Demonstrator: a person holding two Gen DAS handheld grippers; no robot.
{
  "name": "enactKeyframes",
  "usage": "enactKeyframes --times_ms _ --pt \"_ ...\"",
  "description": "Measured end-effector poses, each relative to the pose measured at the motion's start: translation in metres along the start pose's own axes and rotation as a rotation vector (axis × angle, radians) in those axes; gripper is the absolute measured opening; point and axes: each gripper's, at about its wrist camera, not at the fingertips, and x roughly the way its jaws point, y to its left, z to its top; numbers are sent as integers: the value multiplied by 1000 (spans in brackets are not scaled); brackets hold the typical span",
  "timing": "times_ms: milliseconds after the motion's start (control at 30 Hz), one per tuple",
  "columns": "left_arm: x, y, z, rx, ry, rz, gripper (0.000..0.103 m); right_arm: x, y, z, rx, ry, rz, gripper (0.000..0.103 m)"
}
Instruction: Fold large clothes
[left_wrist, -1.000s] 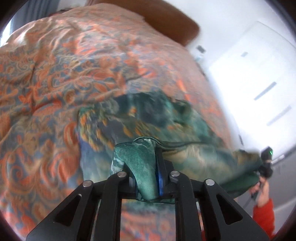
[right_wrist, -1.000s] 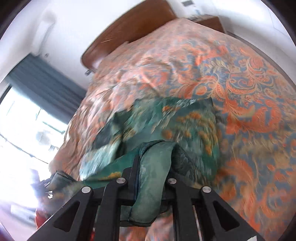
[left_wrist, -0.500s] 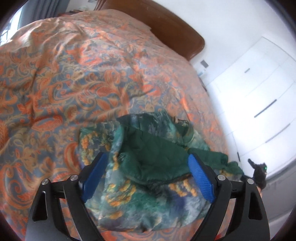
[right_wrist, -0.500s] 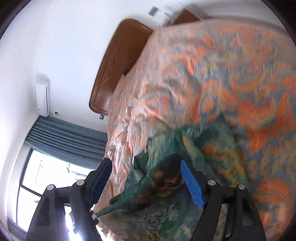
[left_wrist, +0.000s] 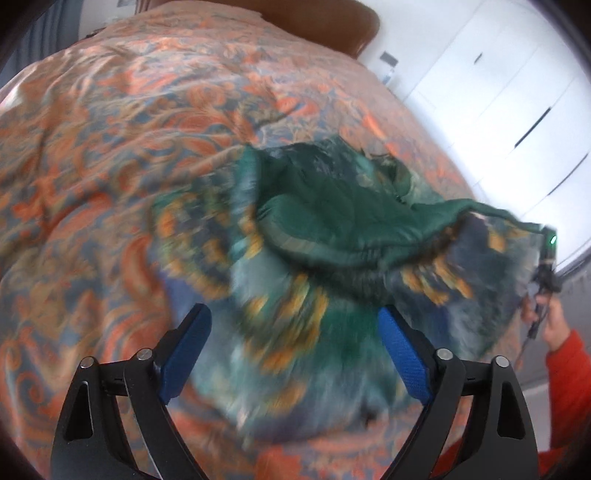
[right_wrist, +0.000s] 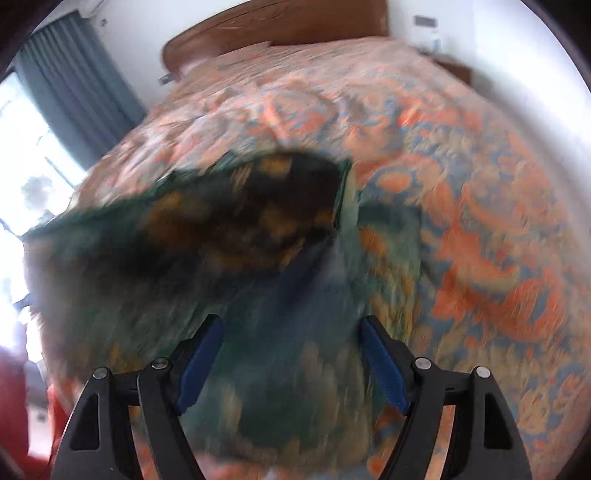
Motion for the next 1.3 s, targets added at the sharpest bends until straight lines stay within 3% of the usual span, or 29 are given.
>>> enactKeyframes --times_ms 100,133,167,200,233,333,433,600,767,900,1000,1133,1300 --pt "26 -14 10 0 24 88 57 18 8 15 54 -13 -7 79" --pt "29 -16 11 -3 27 140 20 25 9 19 74 -11 -10 79" --pt "32 -16 12 -12 34 185 11 32 10 23 92 -12 -16 76" --pt "31 -14 11 -29 33 189 10 40 9 29 102 -18 -29 51" --pt "25 -12 9 -48 16 183 8 41 10 29 104 -29 -60 13" --pt "0 -10 1 -57 -37 178 7 39 11 28 99 -34 -125 9" --pt "-26 -14 4 -50 -109 187 6 21 14 29 54 -94 -179 8" --pt "-58 -30 43 -25 -274 233 6 -26 20 57 42 -262 -260 8" --pt "-43 -35 82 -36 -367 282 6 -47 24 97 78 -378 -272 8" --pt "7 -22 94 -28 -340 371 6 -15 17 121 105 -377 -303 8" --pt "58 16 78 -88 -234 398 7 38 6 120 103 -300 -355 8" --pt "92 41 44 -126 -205 321 9 105 -22 92 140 -183 -329 8" --pt "101 44 35 -130 -246 285 11 138 -30 67 132 -192 -287 8"
